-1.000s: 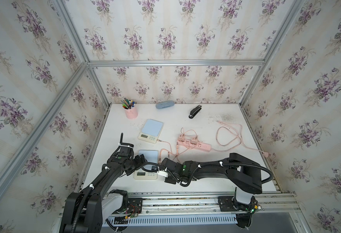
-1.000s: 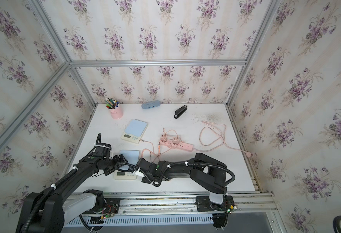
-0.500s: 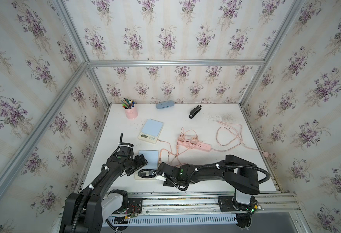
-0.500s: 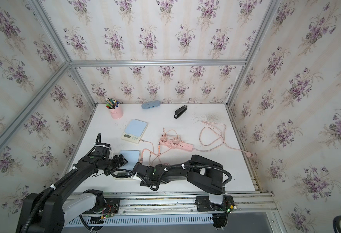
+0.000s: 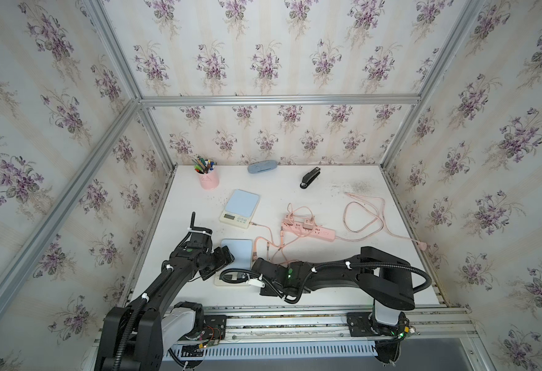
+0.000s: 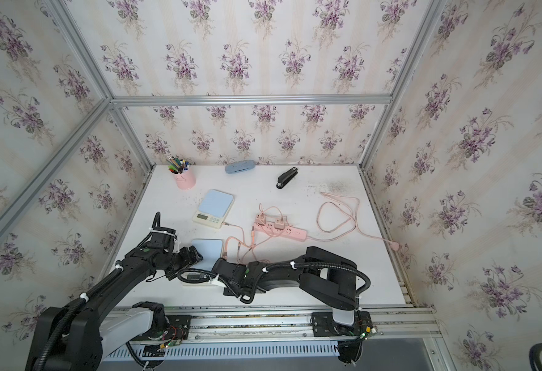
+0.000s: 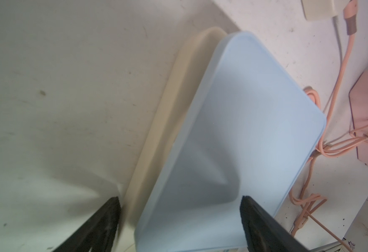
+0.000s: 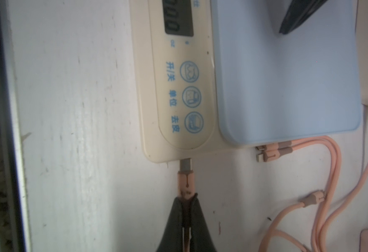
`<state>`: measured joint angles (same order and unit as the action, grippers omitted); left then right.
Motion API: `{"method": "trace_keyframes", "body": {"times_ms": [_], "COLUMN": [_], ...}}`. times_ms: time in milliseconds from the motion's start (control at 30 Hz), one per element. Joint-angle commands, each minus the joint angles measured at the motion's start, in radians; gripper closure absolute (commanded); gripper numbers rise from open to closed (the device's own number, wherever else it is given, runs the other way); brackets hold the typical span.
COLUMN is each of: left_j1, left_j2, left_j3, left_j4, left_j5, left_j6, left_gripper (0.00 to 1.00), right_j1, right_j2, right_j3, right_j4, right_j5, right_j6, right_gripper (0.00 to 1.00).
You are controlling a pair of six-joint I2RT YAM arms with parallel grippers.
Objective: Charge the electronic scale
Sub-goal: Insert the charging cable into the electronic scale.
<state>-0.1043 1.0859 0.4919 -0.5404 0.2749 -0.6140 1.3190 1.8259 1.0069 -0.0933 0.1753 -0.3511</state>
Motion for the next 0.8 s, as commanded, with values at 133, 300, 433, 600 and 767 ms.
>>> {"method": "trace_keyframes", "body": {"times_ms": [133, 300, 433, 600, 767], "left_j1": [-0.002, -0.007, -0.011, -0.016, -0.018], "left_j2": [-0.007, -0.012, -0.018, -0.026, -0.030], "left_j3": [-0.004, -0.008, -0.013, -0.019, -0.021], "left_j4": [-0.010, -0.010, -0.010, -0.010, -0.010], "left_j5": [0.044, 0.046, 0.047, 0.047, 0.044], "left_j6": [-0.021, -0.027, -0.033, -0.038, -0.040], "left_gripper": [0.13, 0.13, 0.14, 0.14, 0.14], "right_j1": [0.002, 0.002, 0.001, -0.001, 0.000], "right_j2": [0.003, 0.015, 0.031, 0.031, 0.011], "right_j3": [0.006, 0.016, 0.032, 0.041, 0.036], "right_j4": [0.056, 0.056, 0.057, 0.061, 0.063], "right_j5": [0.003, 0.002, 0.012, 0.017, 0.008], "right_j6": [-0.003, -0.003, -0.008, -0.012, -0.015], "right_gripper": [1.00, 1.00, 1.00, 1.00, 1.00]}}
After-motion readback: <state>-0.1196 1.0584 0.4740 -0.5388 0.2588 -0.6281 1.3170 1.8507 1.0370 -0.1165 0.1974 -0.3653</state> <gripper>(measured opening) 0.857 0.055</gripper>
